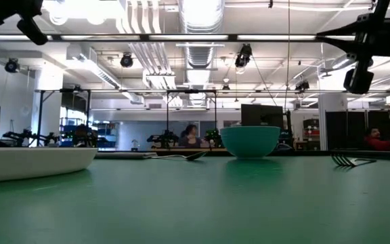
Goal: Pick and place plate/cup/fork/spoon on tray
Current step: Prepare the white plate
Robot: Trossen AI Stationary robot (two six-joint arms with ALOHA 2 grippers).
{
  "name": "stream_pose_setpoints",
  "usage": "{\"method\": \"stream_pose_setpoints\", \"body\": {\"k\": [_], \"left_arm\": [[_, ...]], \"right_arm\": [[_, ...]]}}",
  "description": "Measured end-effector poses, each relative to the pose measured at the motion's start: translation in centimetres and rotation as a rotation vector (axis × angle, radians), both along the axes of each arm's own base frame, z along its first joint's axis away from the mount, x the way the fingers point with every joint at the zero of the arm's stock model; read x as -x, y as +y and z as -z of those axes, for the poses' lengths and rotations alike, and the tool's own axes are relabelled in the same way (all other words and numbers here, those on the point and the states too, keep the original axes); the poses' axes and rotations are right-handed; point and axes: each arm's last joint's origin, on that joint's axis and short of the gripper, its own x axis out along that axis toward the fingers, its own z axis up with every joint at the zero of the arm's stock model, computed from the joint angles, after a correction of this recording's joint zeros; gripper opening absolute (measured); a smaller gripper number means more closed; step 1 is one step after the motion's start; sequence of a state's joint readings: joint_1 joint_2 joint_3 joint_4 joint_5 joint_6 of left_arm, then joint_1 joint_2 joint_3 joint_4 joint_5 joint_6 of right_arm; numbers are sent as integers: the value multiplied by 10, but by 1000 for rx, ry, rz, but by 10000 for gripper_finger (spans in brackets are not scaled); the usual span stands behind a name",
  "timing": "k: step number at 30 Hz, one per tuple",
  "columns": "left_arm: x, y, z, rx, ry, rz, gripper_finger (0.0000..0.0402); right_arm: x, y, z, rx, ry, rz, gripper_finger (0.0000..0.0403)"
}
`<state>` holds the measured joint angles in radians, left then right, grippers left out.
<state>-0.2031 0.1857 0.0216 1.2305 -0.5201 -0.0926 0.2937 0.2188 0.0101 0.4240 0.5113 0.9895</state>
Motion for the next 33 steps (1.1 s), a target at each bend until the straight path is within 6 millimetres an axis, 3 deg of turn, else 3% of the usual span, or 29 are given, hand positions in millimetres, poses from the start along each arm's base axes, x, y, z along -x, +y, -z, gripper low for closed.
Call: {"method": "stream_pose_setpoints", "body": {"k": [3,9,13,18,25,33], "left_arm": [[-7,-1,-4,-42,99,-28,63],[-40,-8,-22,-76,523,11,45],[-59,-11,-32,-33,923,60,38],[-67,-13,-44,-62,1396,43,38],[-99,-24,-30,-147,1857,176,37],[-131,-32,4,-185,2121,209,53]], "right_arm": [[0,0,-2,56,-1,26,13],[4,-2,-13,87,-105,76,13],[6,-3,-17,137,-130,97,13],[6,-3,-17,111,-139,90,13],[7,-3,-23,102,-199,94,13],[-1,0,-37,241,-161,112,13]]}}
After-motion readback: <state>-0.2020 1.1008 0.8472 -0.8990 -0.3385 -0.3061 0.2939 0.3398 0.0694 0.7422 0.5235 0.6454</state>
